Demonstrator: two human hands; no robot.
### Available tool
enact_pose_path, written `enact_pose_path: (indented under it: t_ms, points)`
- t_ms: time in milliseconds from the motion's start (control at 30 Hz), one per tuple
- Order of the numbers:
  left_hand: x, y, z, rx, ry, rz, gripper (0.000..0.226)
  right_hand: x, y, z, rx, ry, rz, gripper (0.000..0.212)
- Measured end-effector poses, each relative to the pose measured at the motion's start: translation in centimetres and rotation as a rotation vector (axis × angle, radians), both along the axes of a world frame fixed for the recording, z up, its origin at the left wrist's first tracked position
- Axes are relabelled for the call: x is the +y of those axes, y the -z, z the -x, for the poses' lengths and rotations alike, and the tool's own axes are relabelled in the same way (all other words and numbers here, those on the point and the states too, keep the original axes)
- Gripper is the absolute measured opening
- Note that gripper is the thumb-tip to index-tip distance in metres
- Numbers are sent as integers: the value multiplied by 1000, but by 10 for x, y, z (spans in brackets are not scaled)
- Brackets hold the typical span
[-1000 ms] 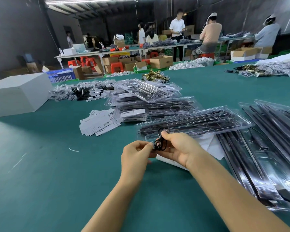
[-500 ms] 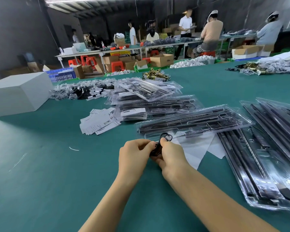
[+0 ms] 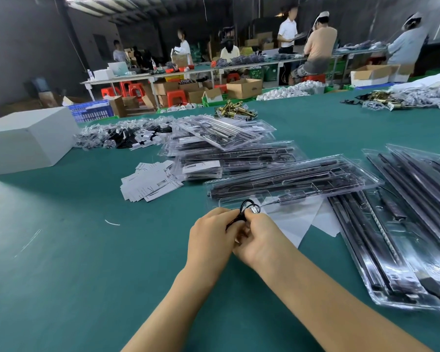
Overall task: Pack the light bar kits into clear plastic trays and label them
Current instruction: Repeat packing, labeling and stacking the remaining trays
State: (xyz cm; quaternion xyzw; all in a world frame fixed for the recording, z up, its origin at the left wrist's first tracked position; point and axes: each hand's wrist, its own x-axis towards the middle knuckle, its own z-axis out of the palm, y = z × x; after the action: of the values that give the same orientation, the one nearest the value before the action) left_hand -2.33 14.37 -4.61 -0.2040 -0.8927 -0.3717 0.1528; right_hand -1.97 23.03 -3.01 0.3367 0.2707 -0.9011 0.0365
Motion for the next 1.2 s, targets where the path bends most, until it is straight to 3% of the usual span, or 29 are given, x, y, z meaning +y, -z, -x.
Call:
enact_pose_path:
  t_ms: [233,367,433,500,567,633,667,733,800,867,1000,1200]
  points:
    - [4,13,5,82,72,-57,12,0,-5,-3,-41,8,-118,25]
    - [-2,11,8,-15,81,-242,12,1,-15,-2,20,-51,-205,24]
    - [-4,10,11,-52,78,-276,12,8,-19,-3,76,-172,-357,23]
    - [-6,10,14,-76,71,-296,12,22,-22,-6,113,-391,-746,14]
    - [-8,10,15,-112,70,-314,13,42,-22,-7,93,-553,-1449,16]
    - [-10,9,17,-159,75,-313,15,56,-22,-8,90,-542,-2077,9]
    - [-11,9,18,-179,84,-321,16,59,-20,-8,169,-528,-2189,20]
    - [-13,8,19,-202,118,-336,19,65,-13,-5,448,-590,-2150,44]
    - [-17,7,21,-209,175,-322,23,67,-11,-3,688,-682,-2092,42]
    - [-20,6,22,-207,253,-287,25,74,-9,-2,799,-769,-2019,31]
    - [-22,6,23,-237,348,-248,25,85,-7,-3,717,-871,-1933,23]
    - [-20,7,22,-303,306,-307,20,81,-1,-4,658,-933,-1888,16]
